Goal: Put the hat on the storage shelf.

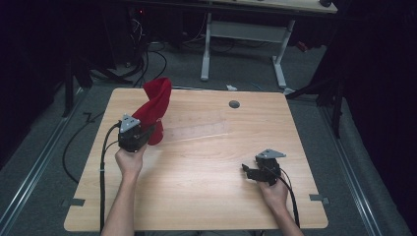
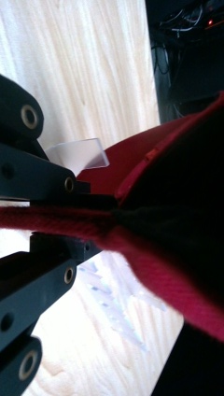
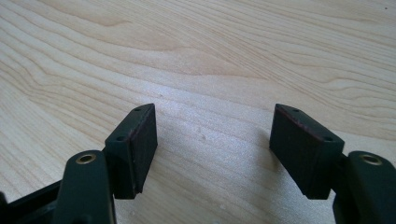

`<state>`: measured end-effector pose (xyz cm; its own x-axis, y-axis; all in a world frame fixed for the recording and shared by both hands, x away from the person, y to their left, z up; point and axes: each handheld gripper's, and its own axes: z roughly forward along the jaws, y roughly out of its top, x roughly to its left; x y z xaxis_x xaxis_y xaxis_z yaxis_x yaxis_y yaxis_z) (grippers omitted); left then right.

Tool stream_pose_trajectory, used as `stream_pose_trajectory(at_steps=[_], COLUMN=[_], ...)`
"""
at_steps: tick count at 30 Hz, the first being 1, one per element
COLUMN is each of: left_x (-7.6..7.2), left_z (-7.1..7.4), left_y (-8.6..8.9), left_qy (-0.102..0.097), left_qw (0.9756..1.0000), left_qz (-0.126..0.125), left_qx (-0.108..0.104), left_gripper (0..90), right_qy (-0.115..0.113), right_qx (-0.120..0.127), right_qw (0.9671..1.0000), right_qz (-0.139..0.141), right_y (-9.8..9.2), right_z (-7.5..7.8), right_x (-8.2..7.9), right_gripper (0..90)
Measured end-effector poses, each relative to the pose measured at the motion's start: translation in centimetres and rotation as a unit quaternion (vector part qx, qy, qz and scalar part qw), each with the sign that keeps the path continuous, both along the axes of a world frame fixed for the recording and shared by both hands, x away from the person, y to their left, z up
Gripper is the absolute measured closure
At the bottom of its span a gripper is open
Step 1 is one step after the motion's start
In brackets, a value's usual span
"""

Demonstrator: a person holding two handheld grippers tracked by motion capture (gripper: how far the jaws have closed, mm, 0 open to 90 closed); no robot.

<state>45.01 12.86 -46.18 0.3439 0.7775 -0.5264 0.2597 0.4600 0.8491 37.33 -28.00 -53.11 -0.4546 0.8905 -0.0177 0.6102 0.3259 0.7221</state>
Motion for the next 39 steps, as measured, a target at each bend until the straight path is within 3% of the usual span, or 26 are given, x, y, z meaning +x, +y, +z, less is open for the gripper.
stream_pose_trajectory(at_steps=[12,17,21,26,39], left_x=[-0.5,-0.7,-1.0,-1.5,-3.4], left_z=[-0.3,0.0,0.2,0.5,1.5], left_y=[0.2,0.4,0.6,0.7,2.5], left_qy=[0.014,0.016,0.021,0.028,0.041], left_qw=[0.9999,0.9998,0.9996,0.9992,0.9986], left_qz=[0.001,0.007,0.016,0.019,0.027], left_qx=[-0.002,0.006,0.01,0.021,-0.02], left_gripper=[81.9,71.3,56.8,47.5,34.9], right_qy=[0.0,0.0,0.0,0.0,0.0], right_qx=[0.0,0.0,0.0,0.0,0.0], right_qw=[1.0,1.0,1.0,1.0,1.0], right_qz=[0.0,0.0,0.0,0.0,0.0], right_y=[0.0,0.0,0.0,0.0,0.0], right_z=[0.0,0.0,0.0,0.0,0.0], right_x=[0.0,0.0,0.0,0.0,0.0], right_gripper=[32.2,32.2,32.2,32.2,32.1])
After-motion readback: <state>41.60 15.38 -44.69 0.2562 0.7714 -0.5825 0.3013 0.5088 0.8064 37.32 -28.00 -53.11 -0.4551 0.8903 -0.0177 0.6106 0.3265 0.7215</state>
